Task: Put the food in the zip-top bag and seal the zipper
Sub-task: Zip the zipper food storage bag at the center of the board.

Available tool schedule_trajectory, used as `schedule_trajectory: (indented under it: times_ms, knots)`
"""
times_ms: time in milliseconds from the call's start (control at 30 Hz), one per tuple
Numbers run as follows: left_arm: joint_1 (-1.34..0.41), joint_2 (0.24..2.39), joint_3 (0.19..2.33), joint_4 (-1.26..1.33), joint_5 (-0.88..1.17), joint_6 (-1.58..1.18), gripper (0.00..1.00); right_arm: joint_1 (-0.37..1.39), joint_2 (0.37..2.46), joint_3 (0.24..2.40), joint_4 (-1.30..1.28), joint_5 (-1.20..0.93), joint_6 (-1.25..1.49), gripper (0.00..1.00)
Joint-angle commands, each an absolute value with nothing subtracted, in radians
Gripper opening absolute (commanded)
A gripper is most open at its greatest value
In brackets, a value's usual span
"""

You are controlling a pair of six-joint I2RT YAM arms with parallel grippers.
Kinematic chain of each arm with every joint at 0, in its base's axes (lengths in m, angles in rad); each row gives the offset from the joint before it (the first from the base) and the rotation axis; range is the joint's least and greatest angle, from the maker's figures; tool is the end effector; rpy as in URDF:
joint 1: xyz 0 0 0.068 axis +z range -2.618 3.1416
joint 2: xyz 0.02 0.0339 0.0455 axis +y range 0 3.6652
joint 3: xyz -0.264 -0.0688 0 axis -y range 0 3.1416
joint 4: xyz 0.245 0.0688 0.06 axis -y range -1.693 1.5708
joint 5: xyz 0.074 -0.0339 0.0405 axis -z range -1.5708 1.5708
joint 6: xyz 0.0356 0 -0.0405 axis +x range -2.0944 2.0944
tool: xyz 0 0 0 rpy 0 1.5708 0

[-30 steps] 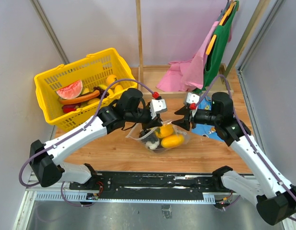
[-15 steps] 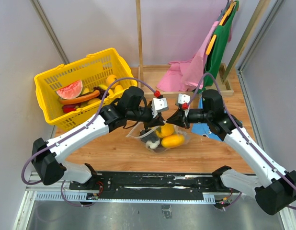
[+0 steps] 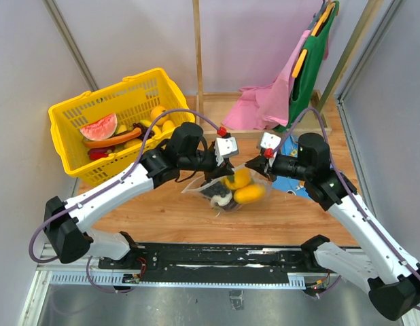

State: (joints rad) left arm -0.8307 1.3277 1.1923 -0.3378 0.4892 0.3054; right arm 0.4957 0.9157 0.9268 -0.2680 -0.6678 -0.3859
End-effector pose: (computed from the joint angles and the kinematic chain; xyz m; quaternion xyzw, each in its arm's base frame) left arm 0.1907 -0.2337 0.3481 0.5518 0.6298 -0.3309 0.4351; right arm 0.1673 0.1155 0.3597 -0.5002 0.5912 0.2908 0.5619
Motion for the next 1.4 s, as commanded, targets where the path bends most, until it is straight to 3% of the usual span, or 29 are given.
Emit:
schedule_trajectory:
  times_ms: [0,1367]
  knots:
    - [-0.831,1.286,1.171,-0.391,0.472,0.287,0.01,0.494,0.877,0.92,-0.22,-0.475,-0.374,0.01]
    - [-0.828,1.093,1.013,-0.491,0.287,0.22,0.0,0.317,0.874,0.855,-0.195,-0.022,-0.243,0.01]
